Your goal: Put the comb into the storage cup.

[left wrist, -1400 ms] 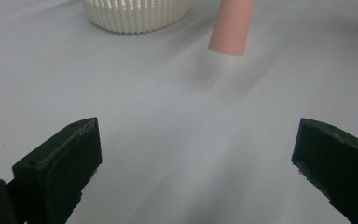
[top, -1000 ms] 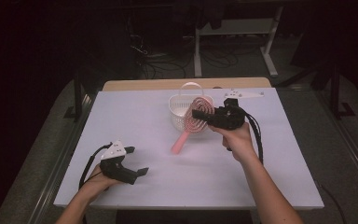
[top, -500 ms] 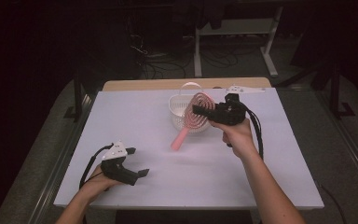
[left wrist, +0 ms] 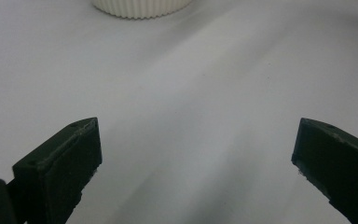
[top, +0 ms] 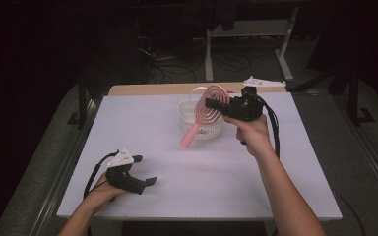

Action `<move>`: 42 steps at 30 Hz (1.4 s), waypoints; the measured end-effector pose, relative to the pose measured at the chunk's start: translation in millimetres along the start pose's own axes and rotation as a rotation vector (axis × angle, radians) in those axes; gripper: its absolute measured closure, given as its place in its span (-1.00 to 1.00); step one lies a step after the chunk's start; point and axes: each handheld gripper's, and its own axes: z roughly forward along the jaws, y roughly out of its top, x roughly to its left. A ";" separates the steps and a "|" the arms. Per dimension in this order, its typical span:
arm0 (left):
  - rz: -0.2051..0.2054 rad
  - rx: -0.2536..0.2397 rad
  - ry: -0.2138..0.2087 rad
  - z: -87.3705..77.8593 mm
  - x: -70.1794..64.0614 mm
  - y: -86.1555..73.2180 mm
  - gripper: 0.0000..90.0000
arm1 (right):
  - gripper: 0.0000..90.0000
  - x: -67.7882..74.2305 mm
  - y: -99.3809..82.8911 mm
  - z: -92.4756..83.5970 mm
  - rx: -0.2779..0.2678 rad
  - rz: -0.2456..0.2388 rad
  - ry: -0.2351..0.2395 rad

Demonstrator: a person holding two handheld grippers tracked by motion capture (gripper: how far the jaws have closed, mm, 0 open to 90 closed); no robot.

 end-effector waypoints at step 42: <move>0.007 -0.015 -0.013 -0.1 -1.3 0.3 -0.97 | 0.40 -41.0 49.8 -3.4 -0.123 0.044 -0.144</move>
